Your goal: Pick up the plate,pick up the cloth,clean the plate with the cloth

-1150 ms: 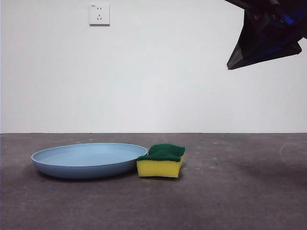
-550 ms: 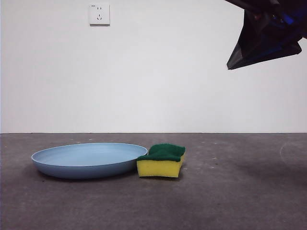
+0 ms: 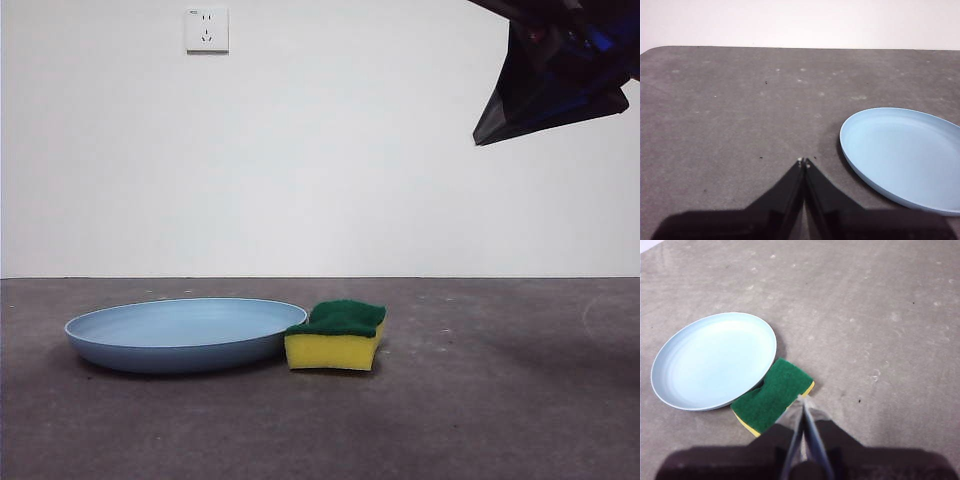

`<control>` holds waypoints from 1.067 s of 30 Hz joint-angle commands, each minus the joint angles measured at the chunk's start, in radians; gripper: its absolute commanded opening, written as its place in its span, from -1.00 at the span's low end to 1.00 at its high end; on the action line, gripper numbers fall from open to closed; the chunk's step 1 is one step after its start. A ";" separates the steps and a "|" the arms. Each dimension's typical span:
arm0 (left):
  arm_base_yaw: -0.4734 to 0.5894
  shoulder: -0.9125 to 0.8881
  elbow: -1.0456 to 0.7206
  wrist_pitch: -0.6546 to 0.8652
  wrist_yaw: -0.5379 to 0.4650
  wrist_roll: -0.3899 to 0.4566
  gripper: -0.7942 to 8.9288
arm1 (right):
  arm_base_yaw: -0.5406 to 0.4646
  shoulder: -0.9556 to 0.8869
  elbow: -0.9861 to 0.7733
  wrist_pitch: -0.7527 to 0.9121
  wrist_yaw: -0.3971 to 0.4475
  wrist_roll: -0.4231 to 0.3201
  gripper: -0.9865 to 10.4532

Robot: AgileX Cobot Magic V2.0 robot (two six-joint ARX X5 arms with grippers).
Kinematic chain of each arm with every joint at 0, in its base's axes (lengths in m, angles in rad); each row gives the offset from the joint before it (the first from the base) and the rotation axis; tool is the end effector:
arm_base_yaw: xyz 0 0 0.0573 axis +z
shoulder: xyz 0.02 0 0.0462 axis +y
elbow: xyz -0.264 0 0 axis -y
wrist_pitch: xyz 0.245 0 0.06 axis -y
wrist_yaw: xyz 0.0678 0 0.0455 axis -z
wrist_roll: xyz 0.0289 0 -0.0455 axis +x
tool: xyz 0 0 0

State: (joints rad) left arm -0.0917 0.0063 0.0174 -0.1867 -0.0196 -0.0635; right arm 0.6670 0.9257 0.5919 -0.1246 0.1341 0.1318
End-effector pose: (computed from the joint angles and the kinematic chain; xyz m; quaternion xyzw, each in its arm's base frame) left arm 0.0952 -0.0082 0.1510 -0.0267 0.0886 -0.0331 0.9952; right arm 0.1586 0.1200 0.2482 -0.0265 0.2256 0.2421 0.9433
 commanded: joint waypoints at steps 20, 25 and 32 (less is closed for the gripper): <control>0.004 -0.002 -0.014 0.006 -0.003 0.001 -0.84 | -0.589 -0.774 -0.437 -0.010 -0.185 -0.163 -0.82; 0.004 -0.002 -0.014 0.006 -0.003 0.001 -0.84 | -0.589 -0.878 -0.530 -0.010 -0.186 -0.122 -0.83; 0.004 -0.002 -0.014 0.006 -0.003 0.001 -0.84 | -0.589 -0.925 -0.586 -0.016 -0.188 -0.090 -0.83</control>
State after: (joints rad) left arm -0.0917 0.0063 0.0174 -0.1867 -0.0196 -0.0635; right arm 0.0788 0.0040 0.0219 -0.1421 -0.0525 0.0189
